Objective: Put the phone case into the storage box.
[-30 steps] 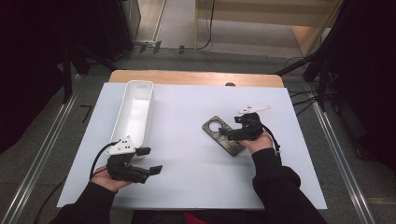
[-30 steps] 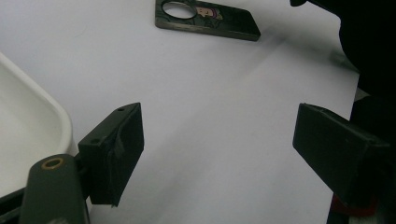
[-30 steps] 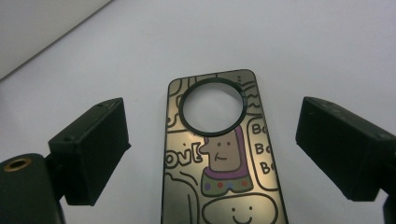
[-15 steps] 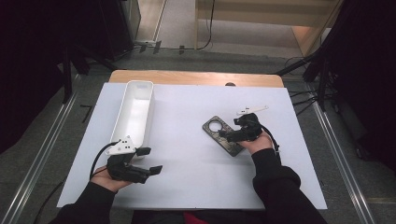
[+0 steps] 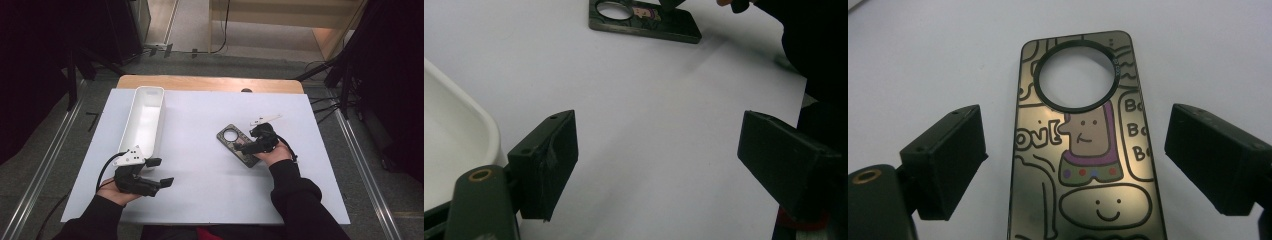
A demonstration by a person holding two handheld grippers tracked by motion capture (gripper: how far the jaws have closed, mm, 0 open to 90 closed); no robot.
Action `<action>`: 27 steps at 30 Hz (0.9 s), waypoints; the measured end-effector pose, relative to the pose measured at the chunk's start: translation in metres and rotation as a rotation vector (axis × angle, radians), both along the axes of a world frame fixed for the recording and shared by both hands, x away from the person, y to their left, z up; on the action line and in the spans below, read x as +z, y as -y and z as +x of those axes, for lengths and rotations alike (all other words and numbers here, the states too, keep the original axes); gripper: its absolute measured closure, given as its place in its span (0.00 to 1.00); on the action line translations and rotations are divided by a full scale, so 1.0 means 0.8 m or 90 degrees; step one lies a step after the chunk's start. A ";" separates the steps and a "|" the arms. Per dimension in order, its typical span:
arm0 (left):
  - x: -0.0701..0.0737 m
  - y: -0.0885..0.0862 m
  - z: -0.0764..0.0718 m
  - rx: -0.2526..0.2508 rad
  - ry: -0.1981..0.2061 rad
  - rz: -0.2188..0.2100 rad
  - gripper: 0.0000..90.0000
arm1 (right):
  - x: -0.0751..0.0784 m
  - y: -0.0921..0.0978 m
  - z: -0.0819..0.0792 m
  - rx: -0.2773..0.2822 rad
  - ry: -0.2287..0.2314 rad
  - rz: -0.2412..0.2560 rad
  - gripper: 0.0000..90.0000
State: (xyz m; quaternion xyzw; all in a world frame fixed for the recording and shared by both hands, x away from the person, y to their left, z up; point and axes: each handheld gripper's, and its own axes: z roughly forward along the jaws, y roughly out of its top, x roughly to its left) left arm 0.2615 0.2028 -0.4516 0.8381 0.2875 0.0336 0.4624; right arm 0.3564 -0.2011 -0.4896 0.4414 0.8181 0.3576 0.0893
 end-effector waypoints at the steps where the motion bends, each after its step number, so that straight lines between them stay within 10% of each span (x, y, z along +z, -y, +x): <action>1: 0.000 0.000 0.000 0.000 0.000 0.000 0.18 | 0.000 0.000 0.000 0.000 -0.003 -0.001 0.10; 27: 0.000 0.000 0.000 -0.002 0.000 0.001 0.18 | -0.014 -0.008 0.003 0.023 -0.030 -0.072 0.10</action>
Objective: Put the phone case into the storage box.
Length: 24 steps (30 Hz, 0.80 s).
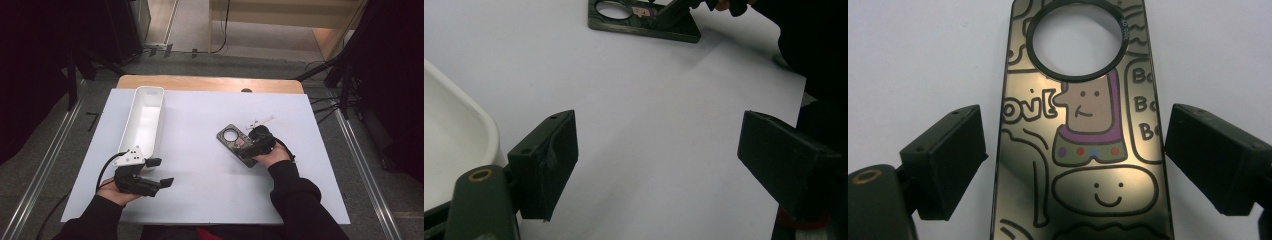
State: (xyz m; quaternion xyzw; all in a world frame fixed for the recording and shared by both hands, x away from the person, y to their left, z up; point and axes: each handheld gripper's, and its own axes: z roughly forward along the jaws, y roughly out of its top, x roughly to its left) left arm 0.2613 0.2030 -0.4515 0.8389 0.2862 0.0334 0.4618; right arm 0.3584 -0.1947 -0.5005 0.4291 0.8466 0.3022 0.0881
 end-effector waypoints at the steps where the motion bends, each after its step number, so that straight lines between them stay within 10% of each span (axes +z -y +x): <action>1: 0.000 0.000 0.000 -0.001 0.000 0.000 0.18 | -0.001 0.000 0.000 0.000 -0.001 -0.002 0.10; 24: 0.000 0.000 0.000 0.000 0.001 -0.001 0.18 | -0.010 -0.008 -0.002 0.004 -0.005 -0.054 0.10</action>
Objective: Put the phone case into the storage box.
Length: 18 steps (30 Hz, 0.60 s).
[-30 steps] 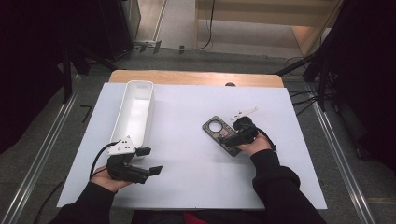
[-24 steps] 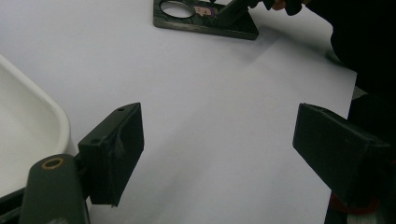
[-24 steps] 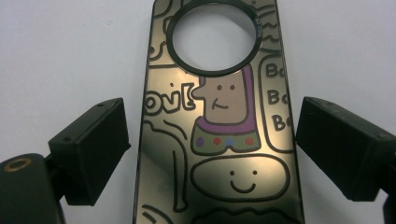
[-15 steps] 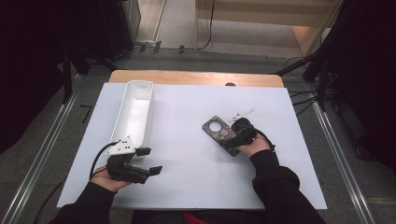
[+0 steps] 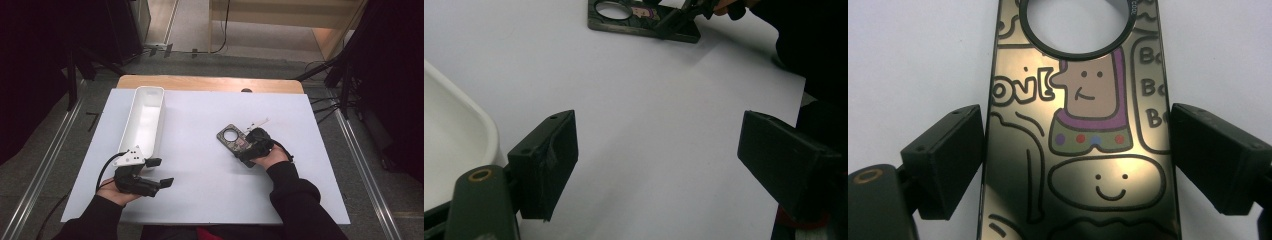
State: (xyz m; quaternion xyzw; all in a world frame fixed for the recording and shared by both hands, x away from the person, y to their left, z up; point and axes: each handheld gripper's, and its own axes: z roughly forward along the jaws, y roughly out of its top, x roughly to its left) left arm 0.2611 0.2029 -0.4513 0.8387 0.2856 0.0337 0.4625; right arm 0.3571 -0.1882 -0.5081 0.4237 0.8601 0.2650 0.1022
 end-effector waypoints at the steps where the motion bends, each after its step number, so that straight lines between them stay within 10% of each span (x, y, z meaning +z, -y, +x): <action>1: 0.000 0.000 0.000 0.000 0.000 0.000 0.18 | 0.000 -0.001 -0.001 -0.003 -0.001 -0.001 0.10; 18: 0.000 0.001 0.000 0.000 -0.002 0.001 0.18 | -0.003 -0.003 -0.005 -0.008 0.021 -0.012 0.12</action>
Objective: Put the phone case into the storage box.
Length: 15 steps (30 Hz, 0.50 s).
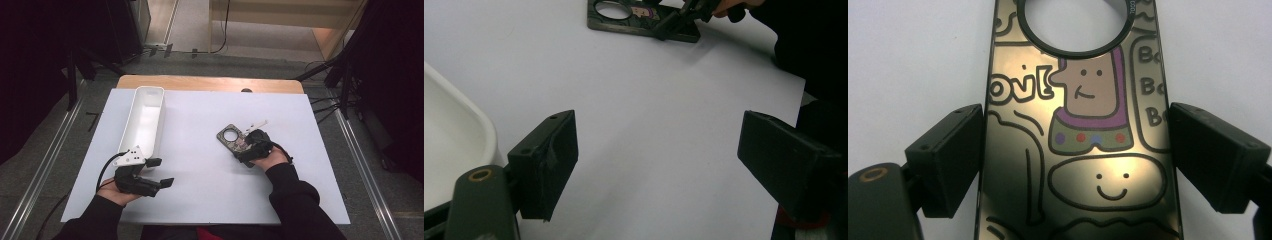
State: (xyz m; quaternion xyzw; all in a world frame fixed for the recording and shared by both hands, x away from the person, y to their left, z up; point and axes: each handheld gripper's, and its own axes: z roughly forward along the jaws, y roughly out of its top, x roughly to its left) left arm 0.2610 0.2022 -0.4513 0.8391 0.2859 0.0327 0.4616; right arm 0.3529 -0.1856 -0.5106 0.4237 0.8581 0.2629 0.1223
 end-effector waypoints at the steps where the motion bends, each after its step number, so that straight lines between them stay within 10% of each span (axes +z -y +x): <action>1: 0.000 0.000 0.000 0.000 0.000 0.000 0.18 | 0.000 0.000 0.000 0.000 0.000 0.000 0.12; 15: 0.000 0.000 0.001 -0.002 0.003 -0.001 0.18 | 0.000 0.001 -0.001 -0.003 0.001 0.005 0.12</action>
